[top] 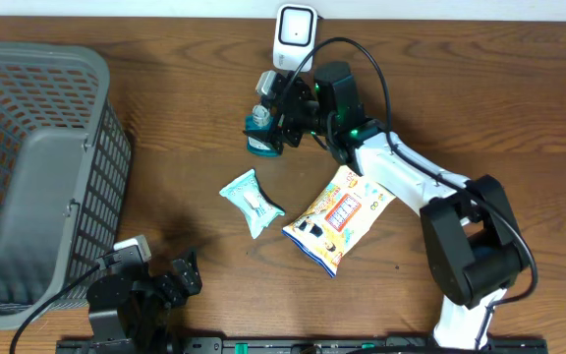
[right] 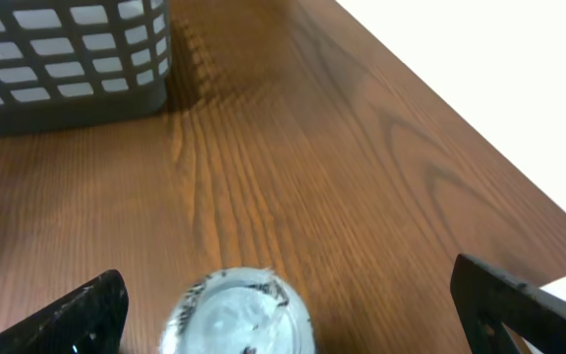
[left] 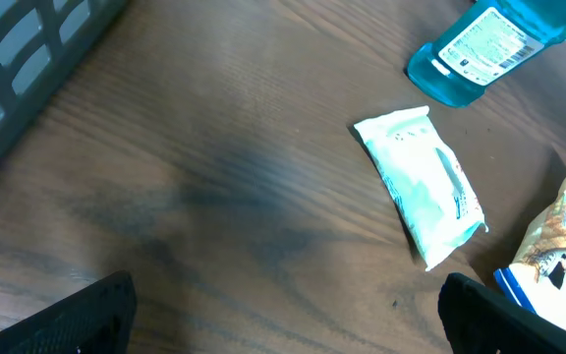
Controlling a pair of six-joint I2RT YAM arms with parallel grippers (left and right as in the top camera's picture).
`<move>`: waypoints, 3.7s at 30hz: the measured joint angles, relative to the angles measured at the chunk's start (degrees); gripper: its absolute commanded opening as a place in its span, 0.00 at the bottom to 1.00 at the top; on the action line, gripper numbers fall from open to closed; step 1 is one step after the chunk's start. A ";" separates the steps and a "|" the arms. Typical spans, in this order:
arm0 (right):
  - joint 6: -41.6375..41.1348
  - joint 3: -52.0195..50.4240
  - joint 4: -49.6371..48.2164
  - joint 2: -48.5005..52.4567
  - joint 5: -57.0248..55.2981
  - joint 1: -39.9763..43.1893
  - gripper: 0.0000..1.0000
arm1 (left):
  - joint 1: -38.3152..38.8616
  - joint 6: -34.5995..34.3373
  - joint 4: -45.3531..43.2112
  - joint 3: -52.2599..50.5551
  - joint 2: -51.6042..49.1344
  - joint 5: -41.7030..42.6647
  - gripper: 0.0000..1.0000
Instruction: Scan the item barcode
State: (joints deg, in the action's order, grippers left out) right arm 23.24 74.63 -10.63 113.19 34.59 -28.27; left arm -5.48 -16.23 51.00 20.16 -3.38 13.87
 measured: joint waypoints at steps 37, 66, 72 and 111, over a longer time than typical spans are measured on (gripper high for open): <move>-5.01 6.82 6.97 7.69 -0.63 -1.97 0.06 | 0.00 0.00 -0.02 0.00 0.00 0.00 0.98; -17.75 6.97 51.89 -12.63 18.69 6.45 0.02 | 0.00 0.00 -0.02 0.00 0.00 0.00 0.98; -16.65 6.97 57.27 -13.97 15.12 4.52 0.01 | 0.00 0.00 -0.02 0.00 0.00 0.00 0.98; -15.08 6.95 55.36 -13.97 -16.48 -3.48 0.09 | 0.00 0.00 0.00 0.00 0.00 0.00 0.98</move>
State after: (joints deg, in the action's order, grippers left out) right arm 8.16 81.58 44.73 99.22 18.11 -31.75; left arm -5.48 -16.23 51.00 20.16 -3.38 13.87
